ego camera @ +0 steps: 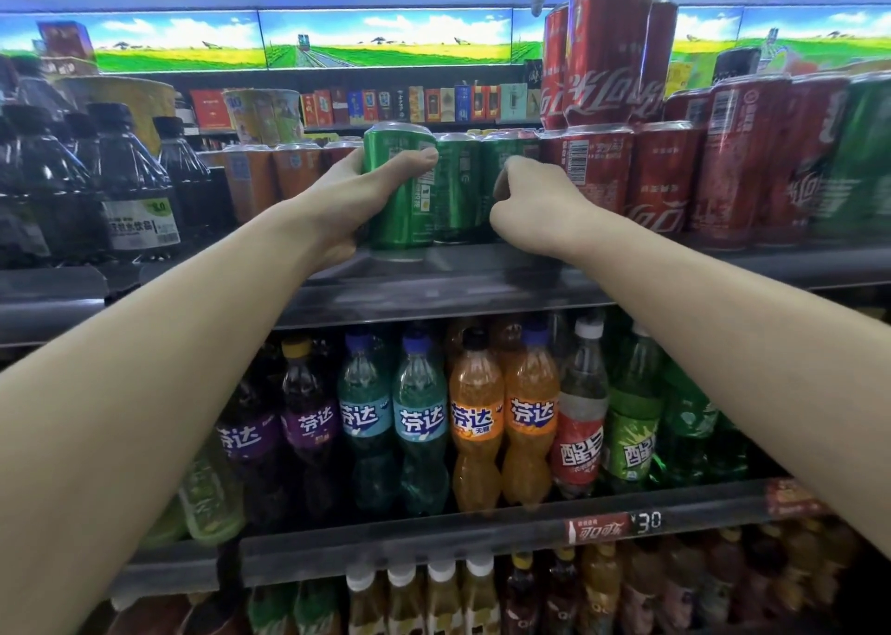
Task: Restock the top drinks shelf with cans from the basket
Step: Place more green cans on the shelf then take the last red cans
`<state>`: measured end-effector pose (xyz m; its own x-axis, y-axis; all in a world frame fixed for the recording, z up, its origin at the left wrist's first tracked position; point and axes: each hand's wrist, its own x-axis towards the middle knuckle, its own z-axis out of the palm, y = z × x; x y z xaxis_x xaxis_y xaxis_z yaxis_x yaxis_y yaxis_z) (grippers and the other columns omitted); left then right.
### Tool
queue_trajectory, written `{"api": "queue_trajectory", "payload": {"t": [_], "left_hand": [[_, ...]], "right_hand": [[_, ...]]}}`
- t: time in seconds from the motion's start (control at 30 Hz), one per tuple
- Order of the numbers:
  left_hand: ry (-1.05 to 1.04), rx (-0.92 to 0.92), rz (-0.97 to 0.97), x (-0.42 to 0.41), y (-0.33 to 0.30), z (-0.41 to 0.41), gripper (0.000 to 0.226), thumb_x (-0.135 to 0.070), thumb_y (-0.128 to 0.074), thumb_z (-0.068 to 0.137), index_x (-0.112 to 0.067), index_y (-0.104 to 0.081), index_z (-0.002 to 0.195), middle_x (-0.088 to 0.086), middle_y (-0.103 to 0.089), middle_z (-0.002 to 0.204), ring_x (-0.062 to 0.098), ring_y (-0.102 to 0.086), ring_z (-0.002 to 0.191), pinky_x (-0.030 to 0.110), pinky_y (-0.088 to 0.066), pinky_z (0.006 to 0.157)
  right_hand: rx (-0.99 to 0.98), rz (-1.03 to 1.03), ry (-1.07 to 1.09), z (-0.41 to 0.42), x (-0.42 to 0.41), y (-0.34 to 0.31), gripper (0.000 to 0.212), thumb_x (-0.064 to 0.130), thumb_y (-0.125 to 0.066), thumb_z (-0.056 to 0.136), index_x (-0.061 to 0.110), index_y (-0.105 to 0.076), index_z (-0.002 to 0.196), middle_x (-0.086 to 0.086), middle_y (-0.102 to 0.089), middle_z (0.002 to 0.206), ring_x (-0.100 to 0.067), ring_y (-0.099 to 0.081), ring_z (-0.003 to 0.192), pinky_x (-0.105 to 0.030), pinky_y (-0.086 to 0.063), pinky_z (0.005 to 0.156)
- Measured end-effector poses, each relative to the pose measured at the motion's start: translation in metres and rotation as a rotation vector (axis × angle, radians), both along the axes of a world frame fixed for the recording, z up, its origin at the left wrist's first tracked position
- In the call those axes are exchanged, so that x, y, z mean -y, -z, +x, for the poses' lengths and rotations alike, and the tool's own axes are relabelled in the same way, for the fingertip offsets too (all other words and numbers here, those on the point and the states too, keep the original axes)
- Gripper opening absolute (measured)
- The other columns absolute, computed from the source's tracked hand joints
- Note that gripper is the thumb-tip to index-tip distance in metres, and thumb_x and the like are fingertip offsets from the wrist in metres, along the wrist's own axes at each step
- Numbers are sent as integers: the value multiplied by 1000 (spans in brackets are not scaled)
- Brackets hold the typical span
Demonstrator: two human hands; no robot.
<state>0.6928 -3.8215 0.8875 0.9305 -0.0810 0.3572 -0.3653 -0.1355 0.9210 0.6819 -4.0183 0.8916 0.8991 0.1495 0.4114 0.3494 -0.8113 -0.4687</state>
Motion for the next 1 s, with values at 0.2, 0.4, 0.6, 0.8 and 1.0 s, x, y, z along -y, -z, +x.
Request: {"api": "queue_trajectory", "payload": {"t": [0.2, 0.4, 0.6, 0.8, 1.0], "left_hand": [[-10, 155, 58, 15, -6, -13, 49, -42, -81, 88, -18, -65, 128, 10, -78, 116, 28, -77, 103, 46, -64, 83], [-114, 227, 186, 42, -10, -15, 26, -41, -82, 87, -25, -73, 105, -5, -80, 98, 11, -78, 88, 26, -63, 74], [-177, 198, 234, 67, -2, -10, 50, -64, -90, 67, -23, -78, 94, -7, -80, 85, 12, -78, 82, 33, -63, 78], [-246, 173, 375, 67, -5, -15, 58, -64, -82, 76, -15, -58, 96, 11, -68, 94, 19, -68, 85, 44, -63, 88], [-271, 160, 447, 64, 1, -16, 47, -36, -80, 91, -3, -57, 114, 16, -72, 97, 19, -76, 79, 35, -66, 77]], "right_hand": [[221, 269, -104, -15, 14, -8, 31, -4, -47, 90, 9, -56, 116, -12, -65, 107, -29, -65, 99, -46, -57, 85], [212, 302, -118, -28, 24, -12, 30, -3, -43, 90, 9, -58, 114, -11, -64, 102, -29, -67, 95, -46, -59, 80], [181, 212, -127, -32, 33, -5, 32, -1, -42, 89, 7, -58, 116, -6, -60, 98, -17, -54, 77, -27, -40, 55], [183, 226, -122, -29, 45, 12, 28, 8, -56, 89, 8, -47, 116, -4, -55, 98, -18, -53, 81, -31, -42, 60], [216, 146, -171, -32, 45, 17, 32, 3, -52, 86, 13, -68, 113, -1, -67, 105, -16, -61, 99, -20, -49, 75]]}}
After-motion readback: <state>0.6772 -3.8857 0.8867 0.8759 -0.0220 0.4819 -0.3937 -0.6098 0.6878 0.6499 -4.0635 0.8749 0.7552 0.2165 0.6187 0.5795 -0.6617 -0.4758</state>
